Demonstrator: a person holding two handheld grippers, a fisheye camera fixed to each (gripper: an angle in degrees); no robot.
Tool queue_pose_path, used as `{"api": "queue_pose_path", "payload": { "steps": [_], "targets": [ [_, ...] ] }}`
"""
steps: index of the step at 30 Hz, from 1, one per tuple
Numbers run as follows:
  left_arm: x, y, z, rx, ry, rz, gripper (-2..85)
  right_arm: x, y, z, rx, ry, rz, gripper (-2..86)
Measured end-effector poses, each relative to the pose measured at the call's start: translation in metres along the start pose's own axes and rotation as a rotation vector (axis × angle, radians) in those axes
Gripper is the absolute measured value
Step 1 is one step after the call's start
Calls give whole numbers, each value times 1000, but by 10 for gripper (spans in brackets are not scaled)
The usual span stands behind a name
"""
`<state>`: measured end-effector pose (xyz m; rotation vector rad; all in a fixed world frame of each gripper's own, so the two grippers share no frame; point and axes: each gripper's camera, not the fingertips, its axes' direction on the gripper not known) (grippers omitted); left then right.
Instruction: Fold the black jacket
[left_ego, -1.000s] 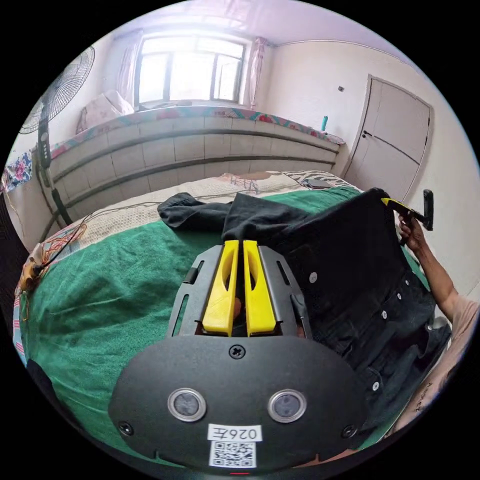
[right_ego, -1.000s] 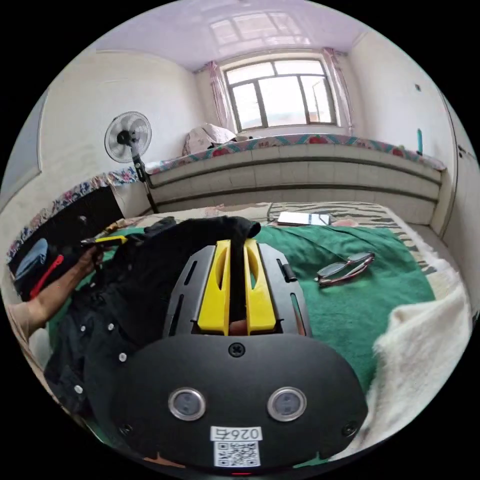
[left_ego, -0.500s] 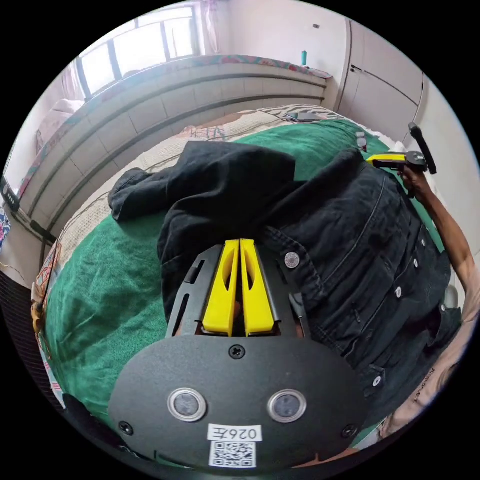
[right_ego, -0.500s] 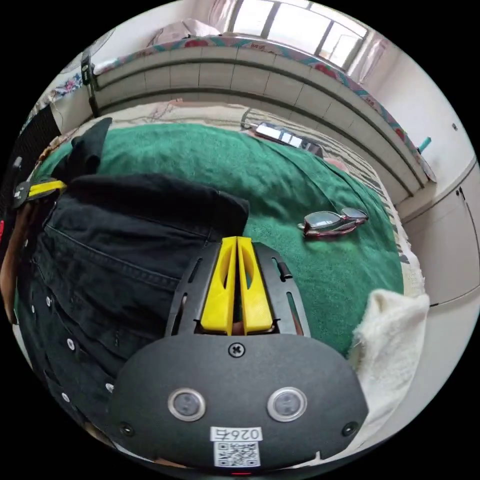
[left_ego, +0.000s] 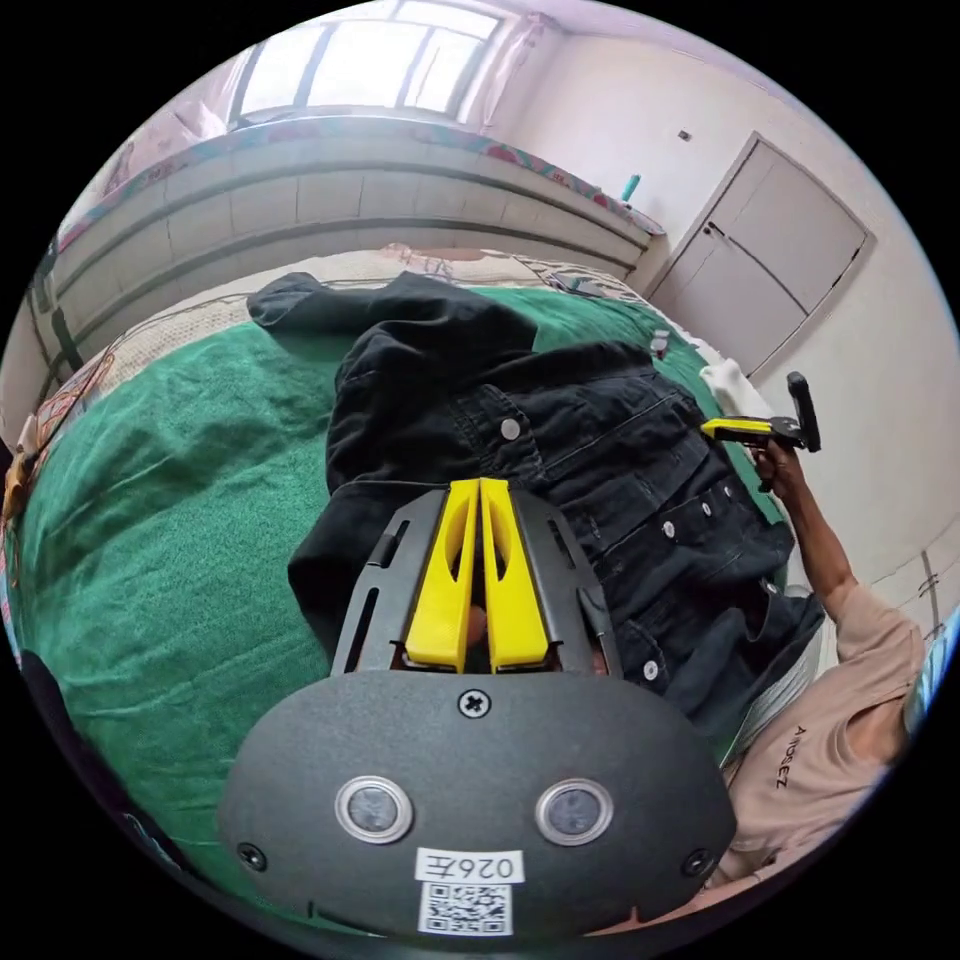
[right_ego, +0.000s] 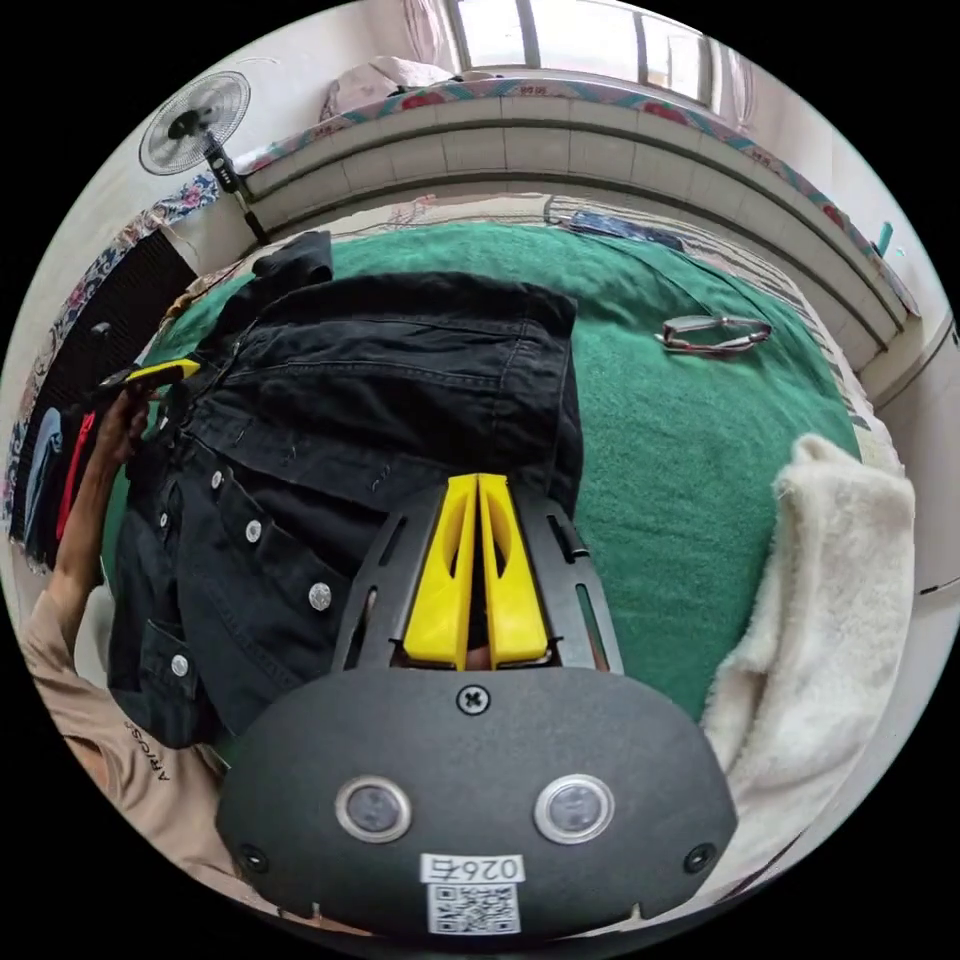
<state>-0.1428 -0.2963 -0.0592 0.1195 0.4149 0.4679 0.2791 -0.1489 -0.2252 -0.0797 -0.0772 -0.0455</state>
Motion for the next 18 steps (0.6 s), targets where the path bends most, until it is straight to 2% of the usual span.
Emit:
{"api": "queue_pose_path", "payload": {
  "steps": [3, 6, 8, 10, 13, 15, 18],
  "targets": [
    [31, 40, -44, 140, 53, 70, -4, -19, 33, -38, 126, 60, -20, -9],
    [64, 80, -63, 221, 66, 139, 33, -43, 68, -69, 240, -30, -42, -7],
    [84, 99, -62, 168, 5, 182, 81, -62, 89, -80, 244, -125, -80, 11],
    [90, 105, -52, 72, -96, 183, 90, -74, 100, -80, 212, -169, -104, 26],
    [83, 110, -40, 7, -250, 126, 85, -81, 107, -69, 110, -41, -63, 43],
    [73, 110, -35, 15, -256, 91, 87, -75, 106, -64, 84, 46, -6, 54],
    [55, 103, -7, -110, -214, 37, 150, -54, 95, -50, 37, 31, 72, 77]
  ]
}}
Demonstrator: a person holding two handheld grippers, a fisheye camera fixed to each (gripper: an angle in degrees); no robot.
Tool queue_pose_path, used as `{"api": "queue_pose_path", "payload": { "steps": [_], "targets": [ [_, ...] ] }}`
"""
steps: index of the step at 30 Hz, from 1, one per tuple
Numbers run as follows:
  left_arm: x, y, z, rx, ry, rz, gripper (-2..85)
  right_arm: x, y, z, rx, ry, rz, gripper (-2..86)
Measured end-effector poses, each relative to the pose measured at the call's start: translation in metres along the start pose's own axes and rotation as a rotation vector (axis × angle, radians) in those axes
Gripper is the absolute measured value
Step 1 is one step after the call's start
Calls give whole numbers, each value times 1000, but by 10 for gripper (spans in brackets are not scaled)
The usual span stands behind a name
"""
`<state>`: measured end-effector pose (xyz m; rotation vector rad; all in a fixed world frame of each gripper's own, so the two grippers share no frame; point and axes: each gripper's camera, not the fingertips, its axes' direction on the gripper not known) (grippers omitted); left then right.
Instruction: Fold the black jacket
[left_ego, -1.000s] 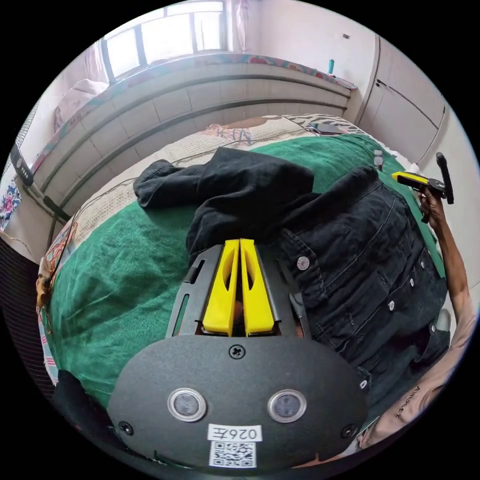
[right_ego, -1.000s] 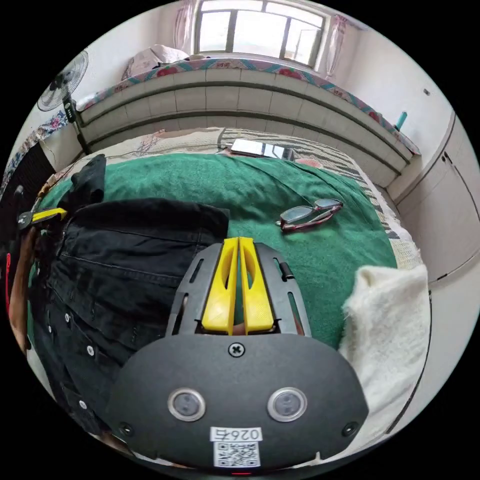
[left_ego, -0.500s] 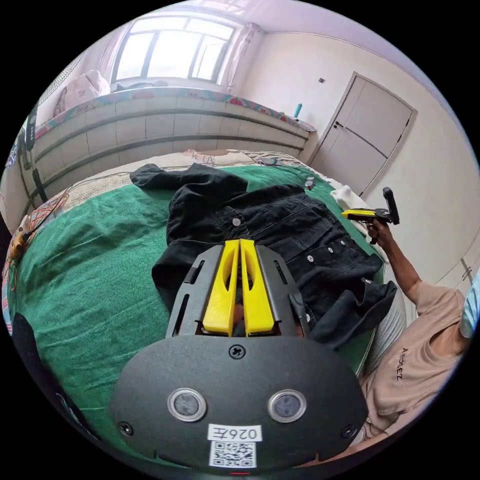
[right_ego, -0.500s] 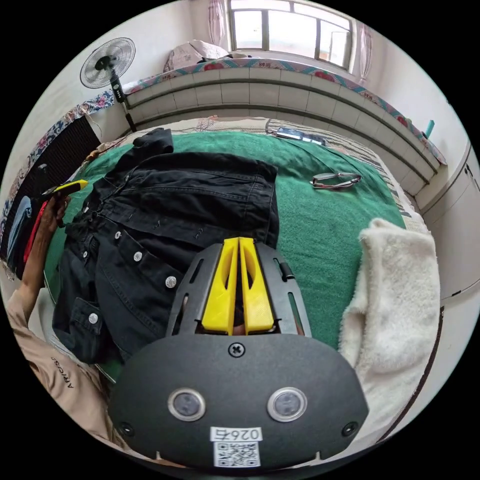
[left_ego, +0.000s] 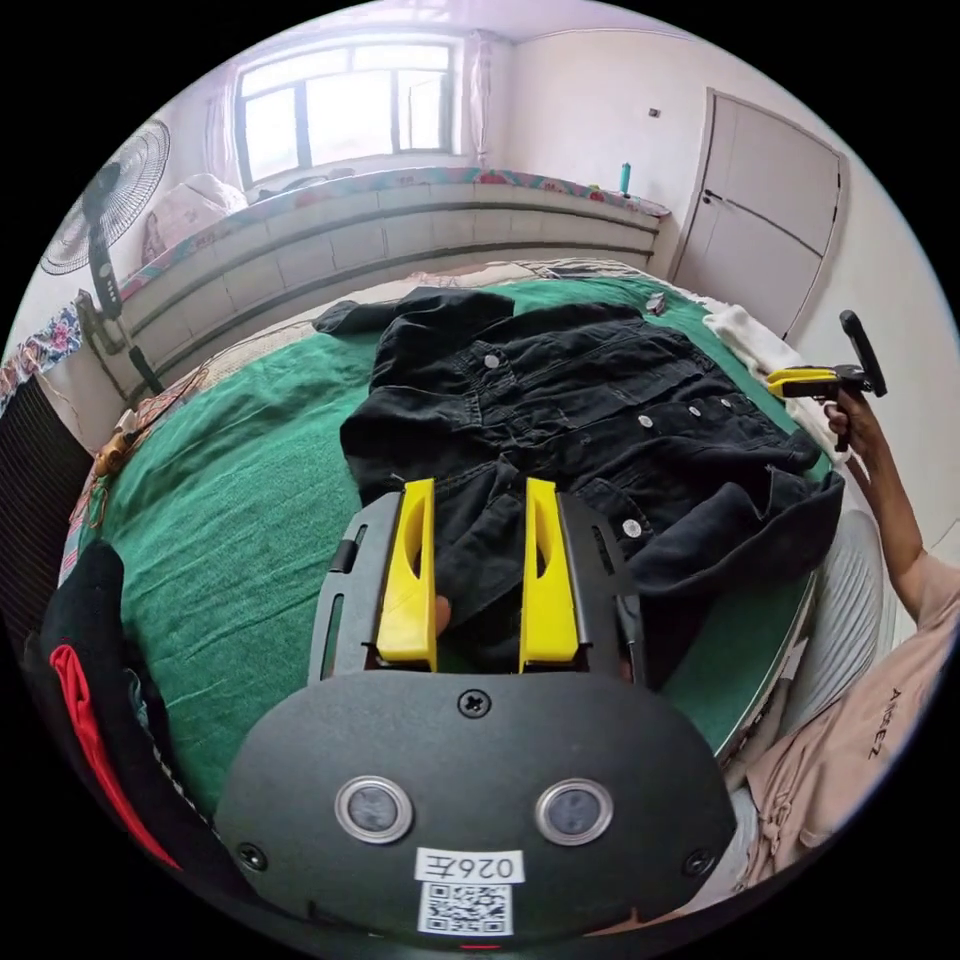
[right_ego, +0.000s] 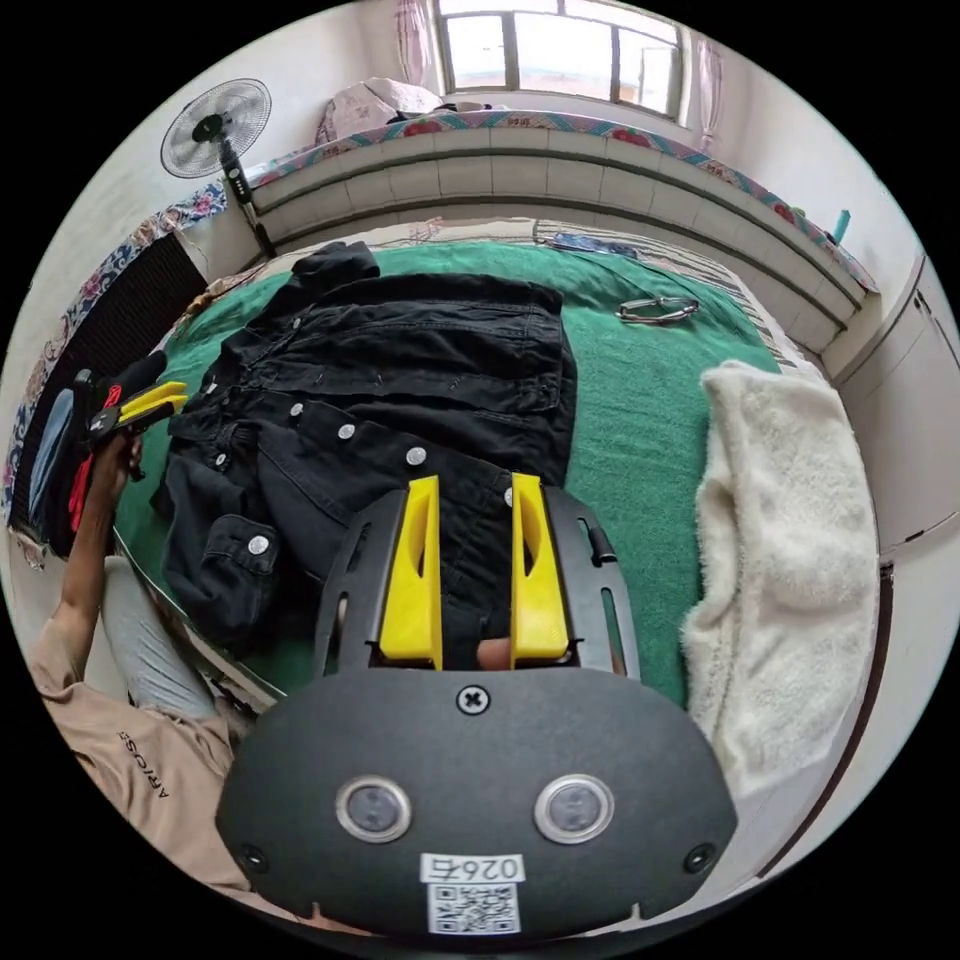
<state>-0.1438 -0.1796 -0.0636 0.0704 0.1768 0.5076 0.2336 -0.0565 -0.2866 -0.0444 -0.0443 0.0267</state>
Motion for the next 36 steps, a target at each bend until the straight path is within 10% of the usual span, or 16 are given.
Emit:
{"api": "queue_pose_path", "payload": {
  "steps": [13, 22, 33, 36],
  "targets": [
    [11, -3, 9, -115, -42, 206, 49, -53, -8, 39, -133, 307, -215, -12],
    [-57, 7, -9, 154, 222, -45, 40, -4, -21, -25, 231, 163, -40, -11],
    [-73, 15, -3, 153, 184, -17, -1, 16, -28, 65, 58, 137, -13, -8],
    [-71, 10, 41, -151, 112, 56, -7, 3, -17, 83, -60, 163, -146, -13]
  ]
}}
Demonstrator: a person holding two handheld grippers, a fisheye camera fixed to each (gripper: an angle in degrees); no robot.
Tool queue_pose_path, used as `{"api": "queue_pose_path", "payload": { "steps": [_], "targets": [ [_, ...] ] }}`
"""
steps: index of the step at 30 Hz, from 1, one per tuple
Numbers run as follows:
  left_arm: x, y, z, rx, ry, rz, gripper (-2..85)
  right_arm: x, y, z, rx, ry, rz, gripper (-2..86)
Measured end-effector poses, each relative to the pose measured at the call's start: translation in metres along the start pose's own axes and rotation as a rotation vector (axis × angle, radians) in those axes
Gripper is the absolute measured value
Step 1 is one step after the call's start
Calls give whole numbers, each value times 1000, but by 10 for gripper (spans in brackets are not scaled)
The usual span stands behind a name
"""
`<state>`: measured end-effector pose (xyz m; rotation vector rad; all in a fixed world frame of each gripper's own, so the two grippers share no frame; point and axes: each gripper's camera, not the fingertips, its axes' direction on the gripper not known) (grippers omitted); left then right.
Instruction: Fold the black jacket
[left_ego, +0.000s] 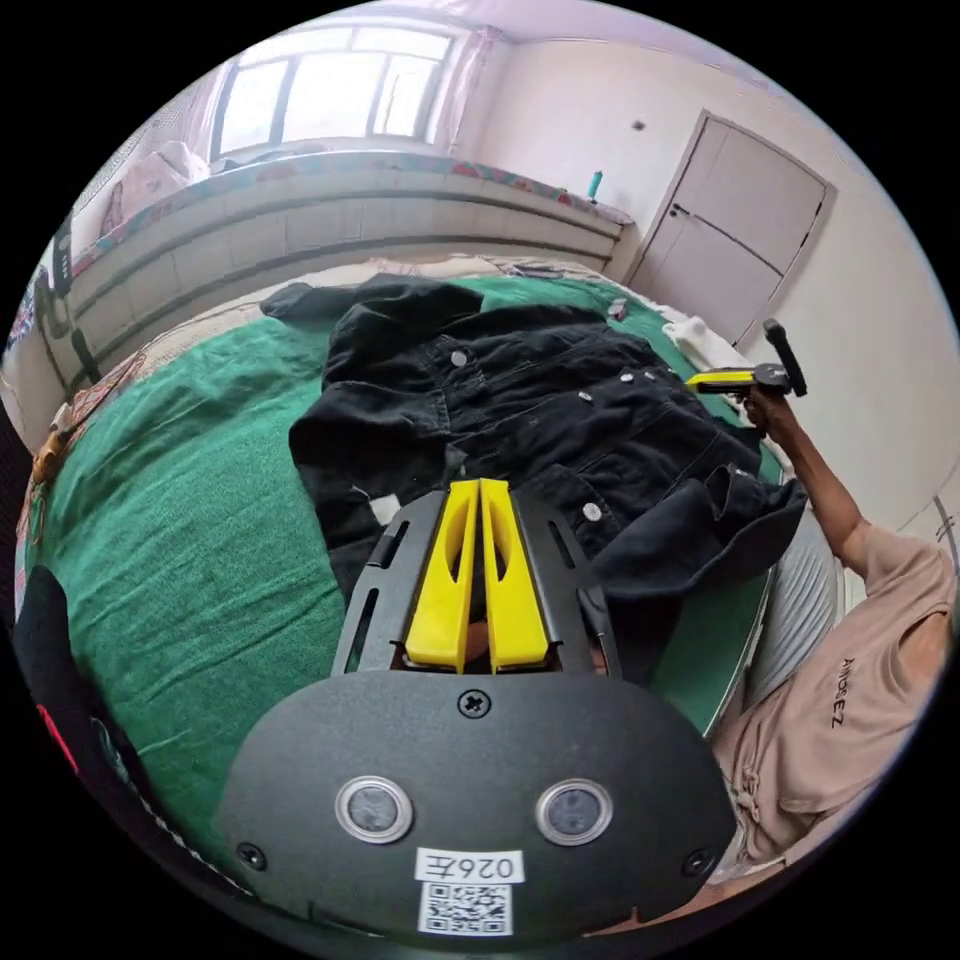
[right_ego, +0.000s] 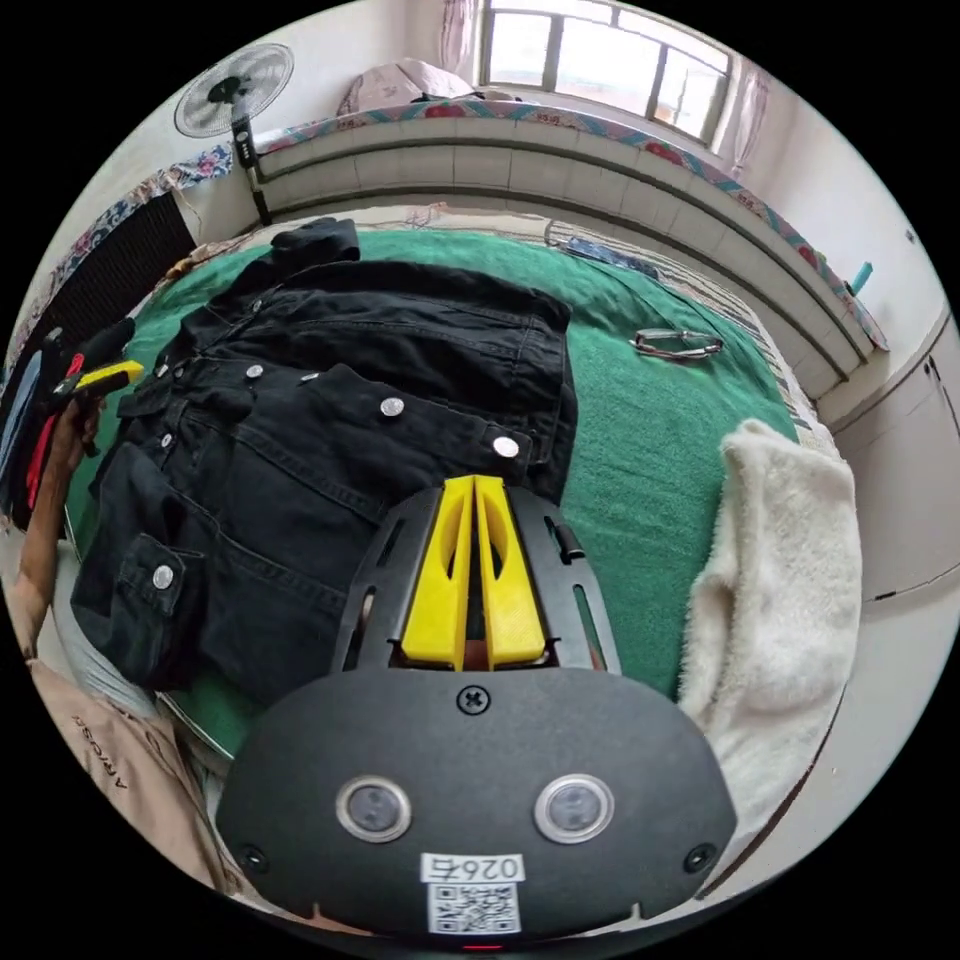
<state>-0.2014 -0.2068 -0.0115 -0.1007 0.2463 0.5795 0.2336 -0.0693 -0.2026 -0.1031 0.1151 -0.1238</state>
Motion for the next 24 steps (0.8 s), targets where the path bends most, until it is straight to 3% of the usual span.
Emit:
{"api": "queue_pose_path", "payload": {
  "steps": [1, 6, 9, 13, 18, 20, 24],
  "targets": [
    [-6, 2, 2, 20, 13, -29, -7, 0, 2, 20, -120, 89, -39, -13],
    [-31, 31, -50, 219, 88, -183, -4, 28, 26, -22, -30, 102, 126, -12],
    [-37, 58, -75, 257, 30, -229, 24, 36, 48, -57, 67, -82, 161, 0],
    [-46, 78, -86, 178, 77, -287, 115, 29, 73, -67, 59, -368, 130, 56],
    [-55, 102, -80, 120, 198, -342, 155, 4, 96, -40, -65, -310, 52, 45],
    [-61, 105, -71, 92, 323, -366, 157, -6, 107, -6, -261, -212, -26, 32],
    [-61, 98, -64, 31, 296, -366, 159, 11, 120, -18, -187, -356, 100, 13]
  ]
}}
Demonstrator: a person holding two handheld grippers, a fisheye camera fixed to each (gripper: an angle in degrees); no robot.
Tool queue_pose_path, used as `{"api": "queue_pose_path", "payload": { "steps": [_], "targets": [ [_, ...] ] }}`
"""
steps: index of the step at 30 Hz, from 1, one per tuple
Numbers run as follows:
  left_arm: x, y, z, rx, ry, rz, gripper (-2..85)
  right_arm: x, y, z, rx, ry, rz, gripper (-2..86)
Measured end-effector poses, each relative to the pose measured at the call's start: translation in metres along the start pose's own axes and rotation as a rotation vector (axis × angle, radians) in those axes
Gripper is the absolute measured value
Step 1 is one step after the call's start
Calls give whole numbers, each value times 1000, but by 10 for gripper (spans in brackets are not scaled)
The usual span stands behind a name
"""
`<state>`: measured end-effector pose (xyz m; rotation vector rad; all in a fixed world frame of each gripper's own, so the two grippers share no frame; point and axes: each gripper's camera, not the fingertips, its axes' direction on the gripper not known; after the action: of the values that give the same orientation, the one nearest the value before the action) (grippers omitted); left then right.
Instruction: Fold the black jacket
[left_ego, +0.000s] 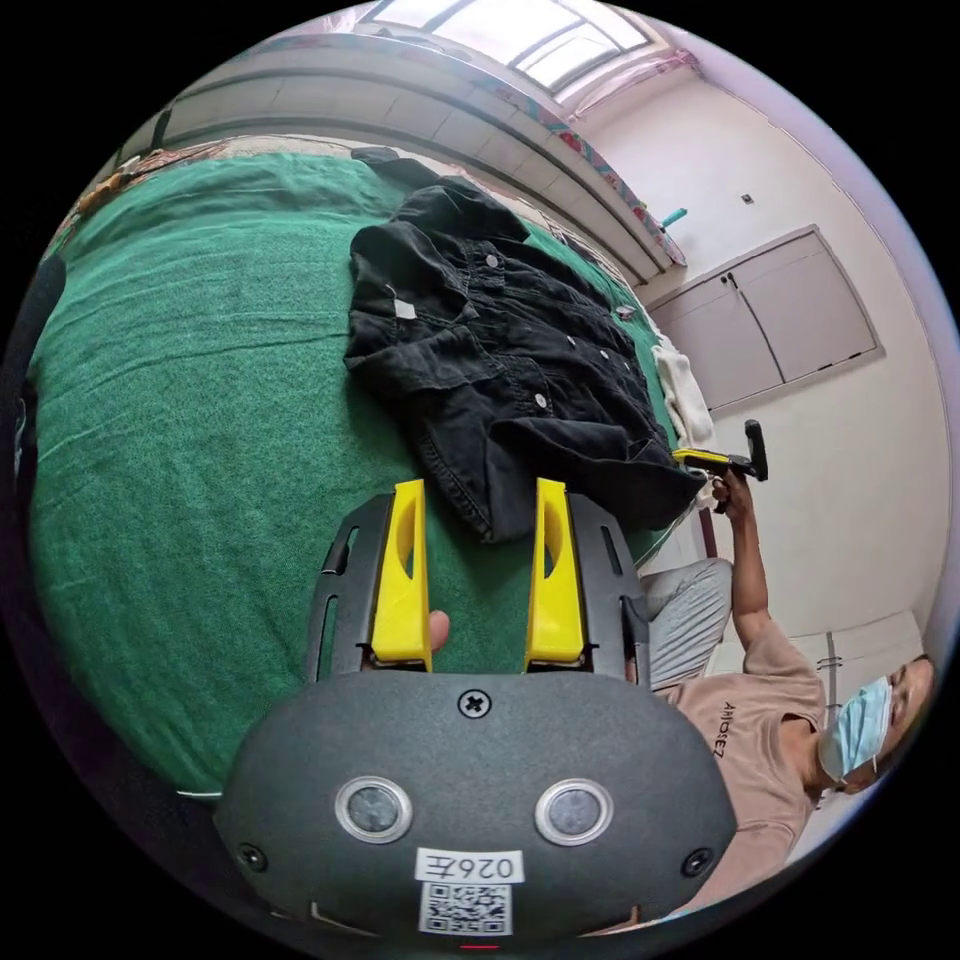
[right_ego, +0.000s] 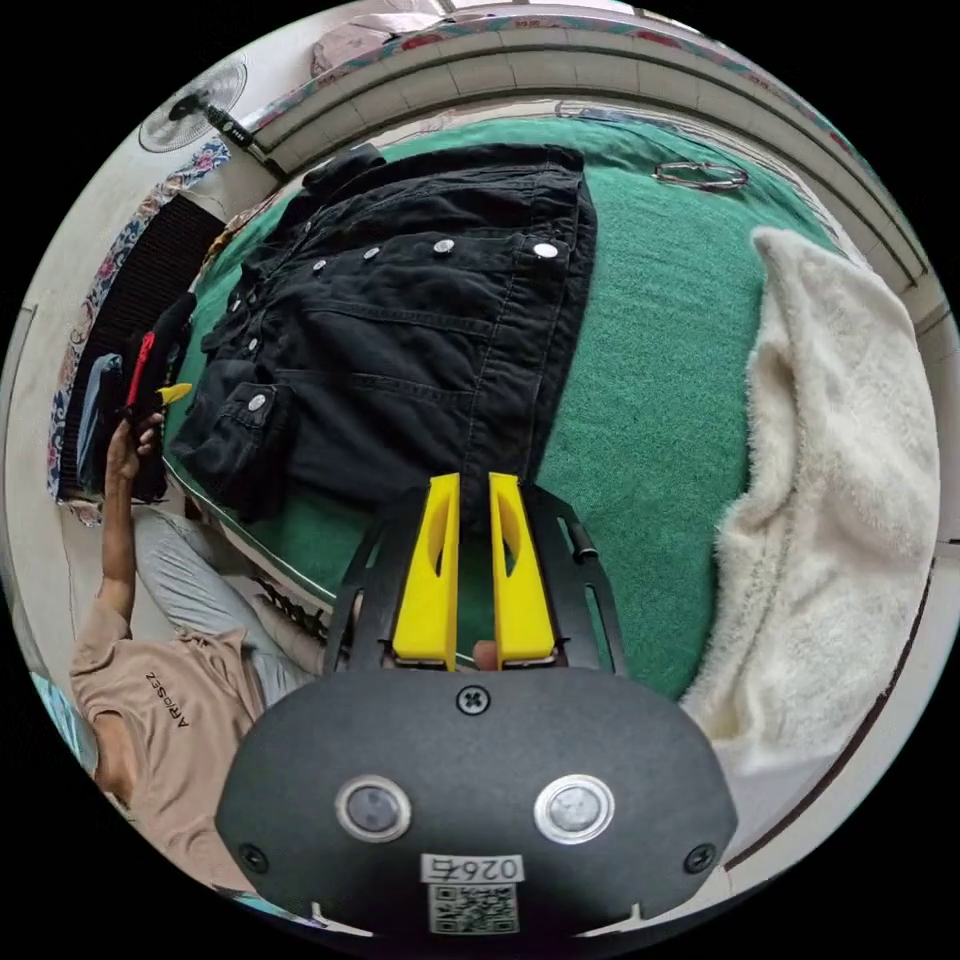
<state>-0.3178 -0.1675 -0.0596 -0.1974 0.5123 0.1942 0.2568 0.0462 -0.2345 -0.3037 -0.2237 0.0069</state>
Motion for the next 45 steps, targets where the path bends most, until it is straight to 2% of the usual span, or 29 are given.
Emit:
{"api": "queue_pose_path", "payload": {
  "steps": [4, 8, 13, 17, 19, 22, 26, 31, 38, 41, 45],
  "targets": [
    [3, -11, 10, -73, -35, 14, 171, -29, 27, -21, 125, 339, -55, 10],
    [6, -24, 23, -134, -67, 8, 179, -77, 53, -17, 225, 344, -312, 49],
    [18, -35, 26, -160, -162, 29, 165, -136, 72, 41, 125, 537, -601, 68],
    [17, -42, 43, -220, 4, 37, 132, -165, 81, 86, 35, 634, -758, 78],
    [16, -43, 43, -222, -49, 40, 124, -169, 83, 92, 42, 649, -782, 72],
    [13, -45, 43, -236, -107, 65, 67, -166, 79, 92, 33, 592, -758, 61],
    [-6, -40, 38, -202, 27, 2, 40, -161, 68, 97, -17, 524, -678, -5],
    [-9, -18, 8, -120, 152, 11, 22, -175, 71, 83, -47, 530, -699, -16],
    [-8, 28, 2, -209, 220, 56, 22, -176, 84, 66, -158, 305, -766, -16],
    [-12, 42, 16, -300, 238, 24, 34, -177, 83, 85, -279, 282, -779, -15],
    [-5, 54, -4, -302, 198, 73, 43, -178, 83, 80, -276, 262, -779, -12]
  ]
}}
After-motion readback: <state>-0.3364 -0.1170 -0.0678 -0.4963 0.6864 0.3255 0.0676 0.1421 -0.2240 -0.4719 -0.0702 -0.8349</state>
